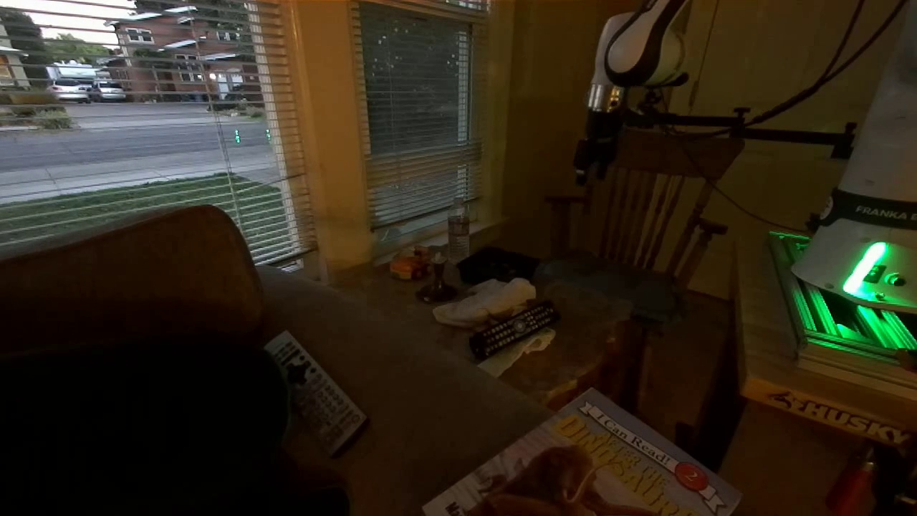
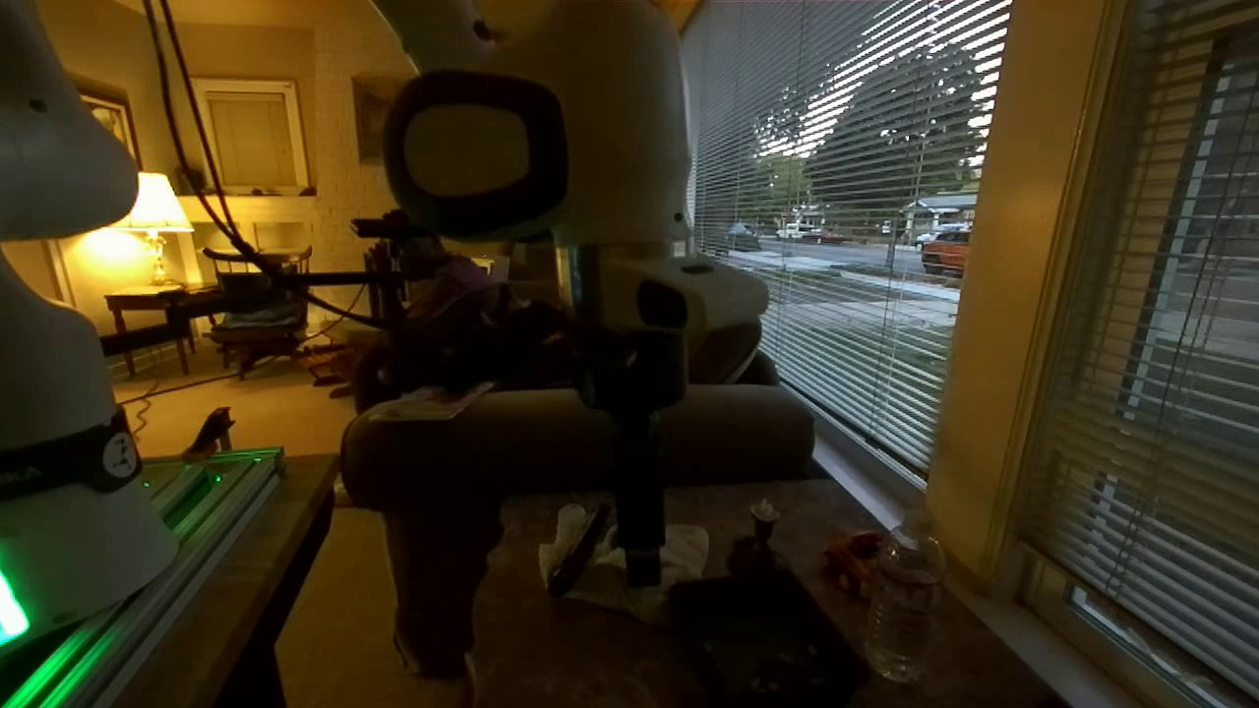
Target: Empty the contents of the black container onto the table
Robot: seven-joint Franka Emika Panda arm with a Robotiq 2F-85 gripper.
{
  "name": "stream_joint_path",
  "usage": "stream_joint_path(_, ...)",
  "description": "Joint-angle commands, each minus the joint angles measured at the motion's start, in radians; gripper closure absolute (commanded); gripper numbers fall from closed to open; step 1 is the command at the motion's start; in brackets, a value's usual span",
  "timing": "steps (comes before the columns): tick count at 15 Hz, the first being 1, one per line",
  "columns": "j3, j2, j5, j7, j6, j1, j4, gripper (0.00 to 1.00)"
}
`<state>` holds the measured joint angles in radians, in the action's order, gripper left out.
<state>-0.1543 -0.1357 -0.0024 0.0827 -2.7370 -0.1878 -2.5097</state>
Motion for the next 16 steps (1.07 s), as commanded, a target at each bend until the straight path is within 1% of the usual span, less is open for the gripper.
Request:
stream_joint_path(1,0.08,-0.184,0.185,0.15,-0.088,-0.039,0.117,0.0)
stream_joint_path(2,0.109,-0.221,0.209,0.189,-0.117,-0.061,0.146,0.0)
stream_joint_path(3,0.152,-0.258,0.239,0.237,-0.116,-0.093,0.183,0.0)
stream_joint_path(4,0.202,-0.302,0.265,0.29,-0.144,-0.132,0.217,0.0)
stream_joint_path(7,0.295,-0.411,0.22,0.412,-0.17,-0.215,0.312,0.0)
stream_joint_path(8,0.313,-0.447,0.195,0.445,-0.177,-0.231,0.344,0.0)
stream_joint_path(9,0.309,-0.482,0.165,0.448,-0.181,-0.228,0.375,0.0)
stream_joint_path(10,0.323,-0.514,0.158,0.459,-0.181,-0.242,0.401,0.0)
stream_joint_path(11,0.319,-0.549,0.142,0.452,-0.183,-0.239,0.433,0.0)
stream_joint_path(12,0.334,-0.582,0.142,0.454,-0.197,-0.251,0.457,0.0)
stream_joint_path(13,0.325,-0.607,0.137,0.425,-0.202,-0.243,0.477,0.0)
stream_joint_path(15,0.355,-0.654,0.151,0.41,-0.195,-0.269,0.522,0.0)
stream_joint_path(16,0.372,-0.676,0.154,0.41,-0.211,-0.283,0.538,0.0)
